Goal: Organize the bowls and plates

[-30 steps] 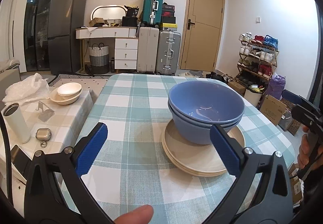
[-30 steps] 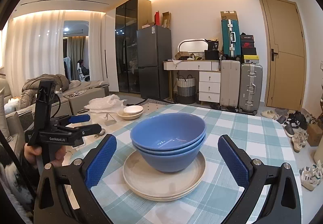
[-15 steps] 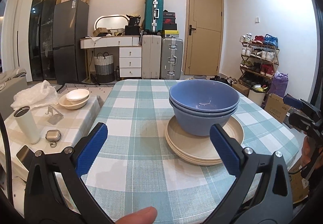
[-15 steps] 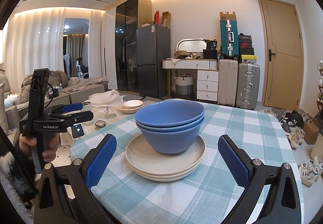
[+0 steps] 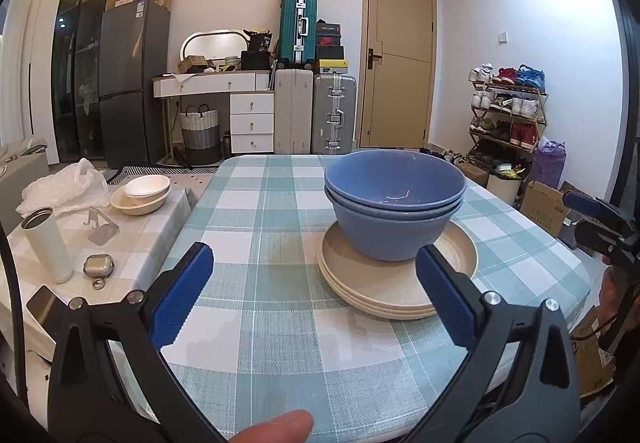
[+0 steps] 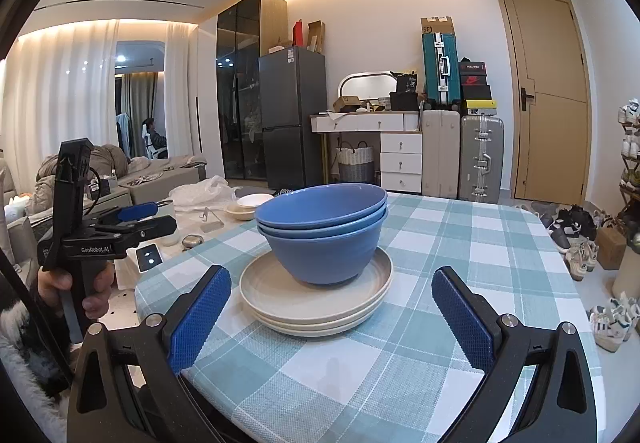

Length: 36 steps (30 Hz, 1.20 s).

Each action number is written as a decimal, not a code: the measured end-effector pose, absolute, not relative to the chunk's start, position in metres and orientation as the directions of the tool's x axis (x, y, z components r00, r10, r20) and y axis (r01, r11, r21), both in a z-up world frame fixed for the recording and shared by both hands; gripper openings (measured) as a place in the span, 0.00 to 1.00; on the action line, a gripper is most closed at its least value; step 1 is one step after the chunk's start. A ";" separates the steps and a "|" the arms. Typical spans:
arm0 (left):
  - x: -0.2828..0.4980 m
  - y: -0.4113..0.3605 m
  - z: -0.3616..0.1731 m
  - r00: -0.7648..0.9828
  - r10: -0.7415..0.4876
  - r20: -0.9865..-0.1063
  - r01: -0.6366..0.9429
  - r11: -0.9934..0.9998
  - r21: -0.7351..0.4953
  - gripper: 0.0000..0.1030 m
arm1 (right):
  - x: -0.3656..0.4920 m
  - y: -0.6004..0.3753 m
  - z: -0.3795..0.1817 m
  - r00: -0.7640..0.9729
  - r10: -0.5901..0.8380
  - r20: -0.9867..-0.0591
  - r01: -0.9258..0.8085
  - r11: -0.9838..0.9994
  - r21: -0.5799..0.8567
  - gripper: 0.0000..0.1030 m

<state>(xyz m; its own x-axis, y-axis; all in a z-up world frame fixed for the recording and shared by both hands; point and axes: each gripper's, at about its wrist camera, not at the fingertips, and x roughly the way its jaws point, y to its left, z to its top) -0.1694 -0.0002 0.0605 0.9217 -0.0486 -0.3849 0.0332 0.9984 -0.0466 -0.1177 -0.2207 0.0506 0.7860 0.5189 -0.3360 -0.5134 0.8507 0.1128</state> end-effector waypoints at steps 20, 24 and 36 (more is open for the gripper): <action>-0.166 0.004 0.057 0.922 -0.042 -0.384 0.029 0.999 -0.040 0.98 | -0.122 -0.220 0.051 0.778 0.532 -0.334 -0.526 0.843 0.117 1.00; -0.166 0.004 0.057 0.922 -0.043 -0.384 0.030 0.999 -0.040 0.98 | -0.121 -0.220 0.051 0.777 0.535 -0.332 -0.527 0.841 0.123 1.00; -0.166 0.003 0.055 0.925 -0.028 -0.379 0.019 0.999 -0.029 0.98 | -0.121 -0.218 0.048 0.775 0.541 -0.327 -0.534 0.837 0.120 1.00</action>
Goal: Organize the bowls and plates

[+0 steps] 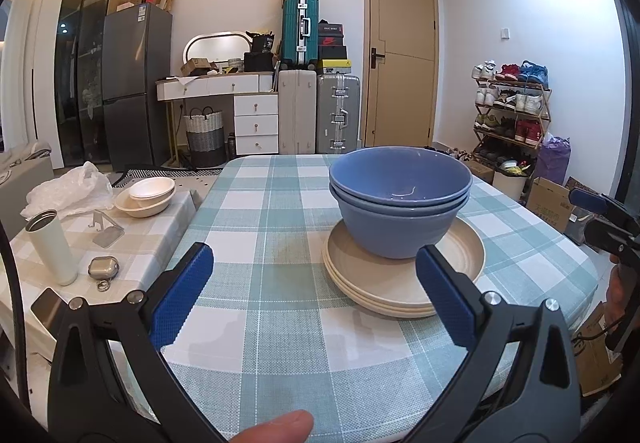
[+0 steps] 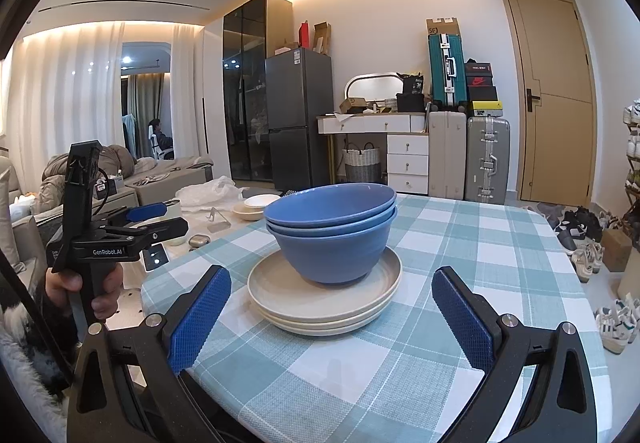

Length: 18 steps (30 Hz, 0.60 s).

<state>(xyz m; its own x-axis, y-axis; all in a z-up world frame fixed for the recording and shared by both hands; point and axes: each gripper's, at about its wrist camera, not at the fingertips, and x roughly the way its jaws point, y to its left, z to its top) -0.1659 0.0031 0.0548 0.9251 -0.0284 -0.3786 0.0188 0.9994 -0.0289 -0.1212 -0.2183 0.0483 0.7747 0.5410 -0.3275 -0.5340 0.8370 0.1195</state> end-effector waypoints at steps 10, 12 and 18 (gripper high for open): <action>-0.164 0.004 0.052 0.922 -0.039 -0.385 0.028 0.999 -0.034 0.98 | -0.122 -0.217 0.047 0.776 0.543 -0.321 -0.536 0.836 0.117 1.00; -0.163 0.004 0.052 0.922 -0.038 -0.385 0.028 0.999 -0.034 0.98 | -0.122 -0.217 0.047 0.775 0.544 -0.321 -0.537 0.835 0.118 1.00; -0.162 0.004 0.050 0.922 -0.044 -0.384 0.032 0.999 -0.038 0.98 | -0.122 -0.214 0.046 0.773 0.544 -0.326 -0.541 0.834 0.109 1.00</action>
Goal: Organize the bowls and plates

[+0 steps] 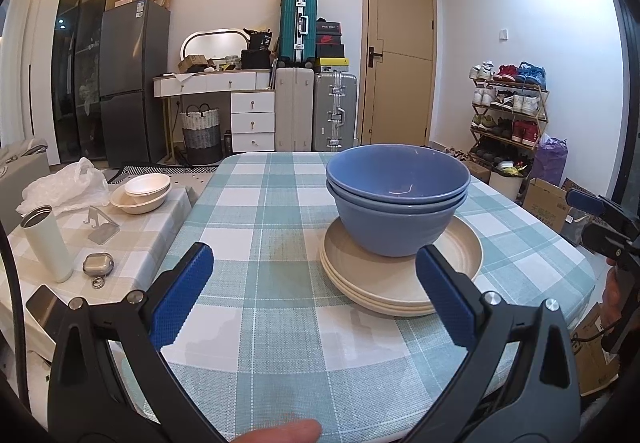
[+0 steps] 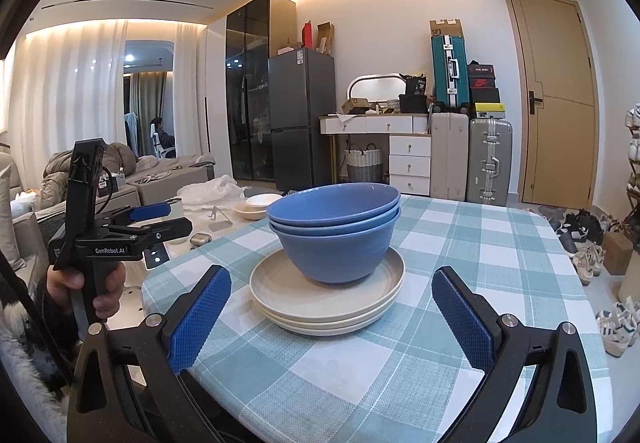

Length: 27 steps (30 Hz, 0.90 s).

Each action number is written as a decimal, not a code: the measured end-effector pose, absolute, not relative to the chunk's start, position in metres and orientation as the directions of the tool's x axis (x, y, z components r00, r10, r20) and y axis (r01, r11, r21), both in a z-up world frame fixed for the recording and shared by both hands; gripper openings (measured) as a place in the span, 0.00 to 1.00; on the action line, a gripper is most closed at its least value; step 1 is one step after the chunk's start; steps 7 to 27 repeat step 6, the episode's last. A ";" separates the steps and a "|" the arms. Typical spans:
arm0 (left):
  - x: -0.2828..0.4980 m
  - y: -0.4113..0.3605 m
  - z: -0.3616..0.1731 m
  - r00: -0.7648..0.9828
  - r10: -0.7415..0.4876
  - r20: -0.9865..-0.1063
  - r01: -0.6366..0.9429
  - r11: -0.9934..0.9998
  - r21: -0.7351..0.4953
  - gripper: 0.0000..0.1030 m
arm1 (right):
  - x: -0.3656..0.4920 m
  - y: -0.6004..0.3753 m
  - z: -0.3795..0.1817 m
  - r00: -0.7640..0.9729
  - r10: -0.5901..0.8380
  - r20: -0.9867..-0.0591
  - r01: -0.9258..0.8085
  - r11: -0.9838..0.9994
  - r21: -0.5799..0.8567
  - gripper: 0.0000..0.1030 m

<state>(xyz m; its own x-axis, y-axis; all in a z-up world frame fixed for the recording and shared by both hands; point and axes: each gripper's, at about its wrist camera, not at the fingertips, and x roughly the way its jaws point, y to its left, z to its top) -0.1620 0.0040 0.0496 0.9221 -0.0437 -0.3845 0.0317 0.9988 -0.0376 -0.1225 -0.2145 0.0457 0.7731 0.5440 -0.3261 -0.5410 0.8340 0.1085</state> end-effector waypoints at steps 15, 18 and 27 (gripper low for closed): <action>-0.160 0.003 0.046 0.922 -0.056 -0.384 0.041 0.998 -0.048 0.98 | -0.123 -0.214 0.045 0.770 0.547 -0.327 -0.544 0.832 0.111 1.00; -0.160 0.003 0.046 0.922 -0.056 -0.384 0.041 0.998 -0.048 0.98 | -0.123 -0.214 0.045 0.770 0.547 -0.327 -0.544 0.832 0.111 1.00; -0.160 0.003 0.046 0.922 -0.056 -0.384 0.041 0.998 -0.048 0.98 | -0.123 -0.214 0.045 0.770 0.547 -0.327 -0.544 0.832 0.111 1.00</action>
